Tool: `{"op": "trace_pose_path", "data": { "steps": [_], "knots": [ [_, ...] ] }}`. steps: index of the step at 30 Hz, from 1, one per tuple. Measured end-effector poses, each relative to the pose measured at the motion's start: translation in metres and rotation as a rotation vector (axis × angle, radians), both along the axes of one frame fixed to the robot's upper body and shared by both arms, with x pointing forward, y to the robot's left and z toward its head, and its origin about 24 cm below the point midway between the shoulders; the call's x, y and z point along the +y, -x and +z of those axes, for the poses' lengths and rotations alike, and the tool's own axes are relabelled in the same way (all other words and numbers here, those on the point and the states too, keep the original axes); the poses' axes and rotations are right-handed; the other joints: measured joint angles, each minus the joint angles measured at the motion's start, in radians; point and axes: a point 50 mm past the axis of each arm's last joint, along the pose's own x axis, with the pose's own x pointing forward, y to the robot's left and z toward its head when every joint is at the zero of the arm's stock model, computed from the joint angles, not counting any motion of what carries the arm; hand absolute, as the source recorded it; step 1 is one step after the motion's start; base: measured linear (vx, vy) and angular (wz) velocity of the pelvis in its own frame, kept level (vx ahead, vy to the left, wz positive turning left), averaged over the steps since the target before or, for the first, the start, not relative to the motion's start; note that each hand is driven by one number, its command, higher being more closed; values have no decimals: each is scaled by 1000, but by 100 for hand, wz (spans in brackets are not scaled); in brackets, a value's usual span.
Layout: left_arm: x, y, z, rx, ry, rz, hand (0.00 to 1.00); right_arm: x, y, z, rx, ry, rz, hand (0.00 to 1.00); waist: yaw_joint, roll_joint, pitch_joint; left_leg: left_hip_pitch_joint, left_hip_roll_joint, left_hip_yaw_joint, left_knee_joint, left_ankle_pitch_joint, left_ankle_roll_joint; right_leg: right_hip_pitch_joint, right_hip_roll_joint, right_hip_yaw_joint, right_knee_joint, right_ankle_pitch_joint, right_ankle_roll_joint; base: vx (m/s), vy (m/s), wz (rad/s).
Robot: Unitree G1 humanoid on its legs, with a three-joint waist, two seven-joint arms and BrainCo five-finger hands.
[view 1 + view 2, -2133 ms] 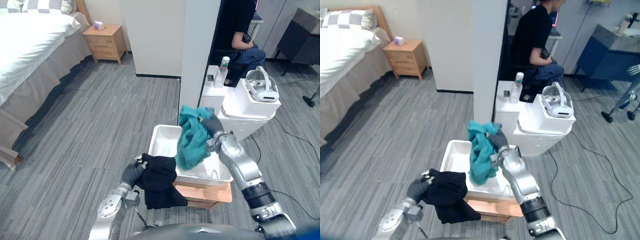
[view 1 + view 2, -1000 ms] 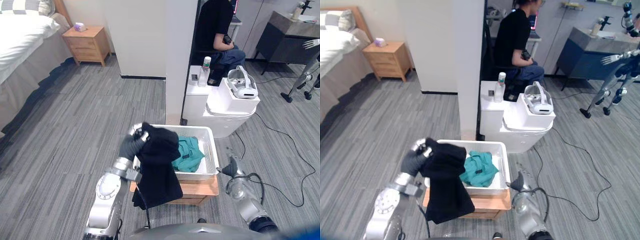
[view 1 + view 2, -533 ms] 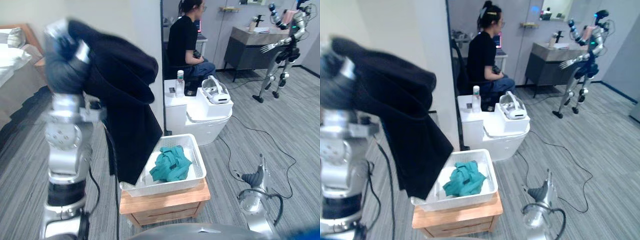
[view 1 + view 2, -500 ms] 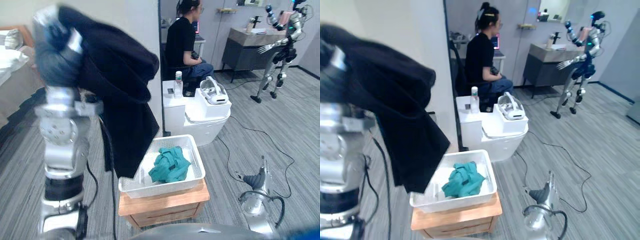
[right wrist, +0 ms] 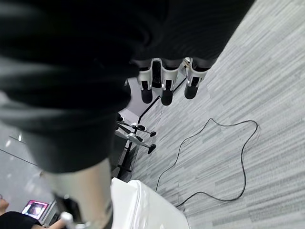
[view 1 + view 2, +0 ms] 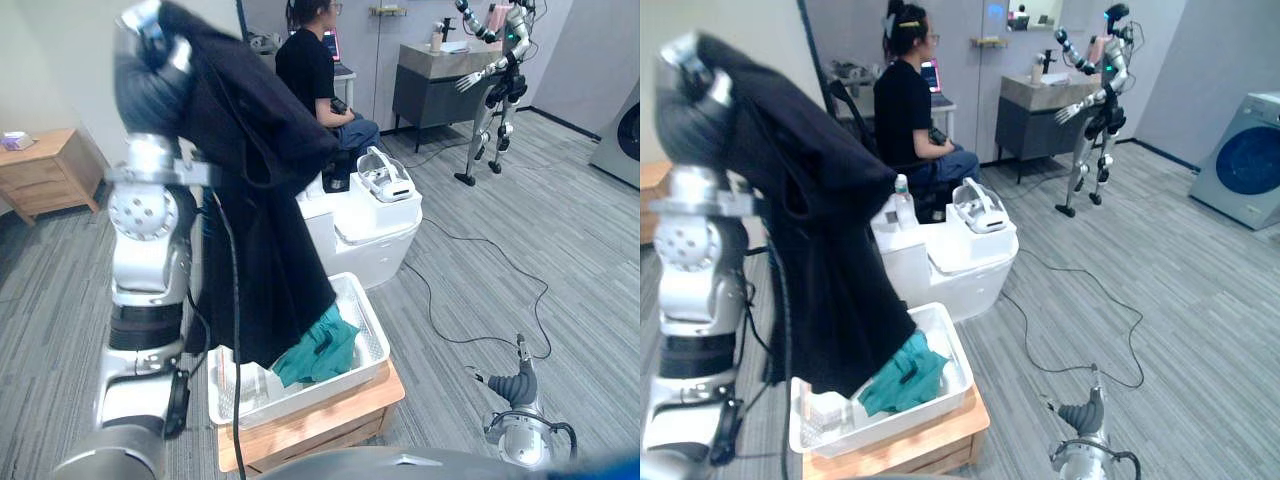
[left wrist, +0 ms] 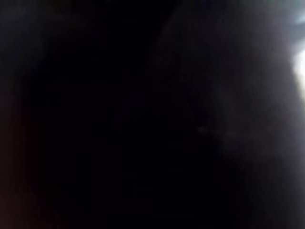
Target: Tidy the bed and pick cloth on bed and put in laundry
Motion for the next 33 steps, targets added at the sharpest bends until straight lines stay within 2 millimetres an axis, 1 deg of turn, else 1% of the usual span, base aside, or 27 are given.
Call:
{"op": "trace_pose_path", "data": {
  "steps": [1,3,4,6,7,8,9,10,12,14,15,16,17,18,19,21,22,23,25,26,27,28,30,33],
  "knots": [
    [0,0,-9,32,-4,3,100,0,1,0,0,-2,0,0,0,0,5,0,1,0,0,-1,0,0,1,0,0,-1,-1,-19,-48,1],
    [-6,-2,-49,184,-5,-35,100,-1,7,-3,20,-13,-4,0,0,-2,20,-2,4,-1,-2,-2,-1,0,3,0,0,-4,-1,-13,-47,3],
    [-8,0,-60,222,-6,-47,100,-1,9,-5,29,-16,-6,0,0,-3,23,-3,5,-2,-3,-2,-1,0,4,1,0,-5,0,2,-41,3],
    [-21,10,-98,354,-34,-108,100,-1,14,-13,63,-41,-25,0,0,-2,24,-7,7,-3,-3,-4,-4,-6,7,2,3,-11,0,23,-38,1],
    [-25,14,-106,381,-47,-123,100,-1,15,-15,69,-46,-26,0,0,-1,25,-7,8,-3,-3,-5,-4,-6,8,2,4,-12,-1,41,-23,-1],
    [-33,23,-124,435,-85,-146,100,-1,17,-18,80,-57,-22,0,1,3,28,-7,8,-3,0,-6,-6,-7,9,3,6,-15,-1,33,-14,0],
    [-37,27,-132,460,-100,-159,100,-1,18,-19,83,-63,-22,0,1,5,29,-7,8,-2,0,-6,-6,-7,9,3,6,-15,-1,32,-18,-2],
    [-47,37,-147,508,-151,-183,100,1,21,-21,90,-78,-22,0,2,8,35,-6,8,4,0,-6,-7,-7,8,4,6,-15,-1,0,0,0],
    [-54,44,-158,546,-220,-188,100,6,21,-23,79,-105,-17,0,4,7,45,-5,9,10,0,-7,-7,-8,8,5,9,-17,1,-17,-21,-1],
    [-55,45,-161,558,-265,-177,100,9,20,-24,66,-132,-22,0,8,3,65,-8,9,12,0,-8,-7,-17,8,5,22,-22,1,-61,-47,0],
    [-54,44,-166,575,-291,-157,100,9,20,-24,64,-133,-26,0,14,3,72,-18,8,11,-2,-11,-6,-32,6,5,36,-30,5,-82,-46,-1],
    [-50,41,-176,615,-304,-129,100,8,20,-25,65,-142,-35,0,20,2,74,-45,9,13,12,-23,-9,-66,3,14,62,-39,6,-76,-42,-2],
    [-47,40,-182,642,-304,-116,100,7,19,-26,63,-148,-40,0,22,2,74,-63,9,17,19,-29,-3,-90,3,21,76,-44,4,-51,-39,-12],
    [-41,40,-196,700,-318,-72,100,5,15,-24,50,-150,-46,0,23,7,77,-86,10,38,24,-29,-3,-127,2,29,96,-48,3,-22,-29,-10],
    [-38,41,-202,725,-332,-50,100,4,13,-24,43,-150,-51,0,23,9,84,-98,10,42,28,-28,-3,-139,1,30,100,-48,3,-15,-35,-10],
    [-27,43,-229,838,-395,44,100,-2,7,-24,34,-143,-51,0,16,13,127,-127,8,47,36,-8,3,-177,-2,32,122,-50,0,1,-27,-3],
    [-24,44,-237,881,-399,70,100,-4,6,-24,31,-141,-51,0,14,13,134,-130,7,51,39,-3,2,-185,-2,33,127,-51,-2,33,-9,-8],
    [-12,47,-253,974,-395,136,100,-5,4,-24,24,-137,-48,0,14,14,149,-131,9,72,49,0,1,-191,1,41,140,-55,-8,47,6,-10],
    [7,58,-274,1089,-380,242,100,-5,4,-23,17,-135,-44,0,5,13,155,-129,15,100,69,0,1,-192,3,53,155,-62,-17,58,13,-9],
    [20,63,-281,1126,-368,306,100,-6,4,-23,11,-132,-40,0,1,13,156,-126,17,115,81,0,1,-193,2,54,173,-74,-18,39,8,0],
    [30,65,-281,1131,-354,364,100,-8,3,-22,6,-125,-32,0,1,12,157,-124,17,124,88,0,1,-200,-1,55,200,-93,-18,21,3,3],
    [35,66,-280,1128,-347,386,0,-9,3,-21,3,-121,-26,0,1,12,157,-124,16,125,90,0,1,-208,-1,57,214,-100,-19,0,0,0],
    [45,65,-275,1102,-330,438,0,-11,2,-19,-6,-117,-4,0,5,8,166,-127,17,135,104,-4,-3,-228,-5,60,258,-127,-20,0,0,0],
    [42,63,-275,1098,-287,423,0,-11,1,-18,-11,-120,5,0,3,13,184,-132,26,149,119,-23,-8,-244,1,61,284,-142,-18,-57,-30,-2]
  ]
}}
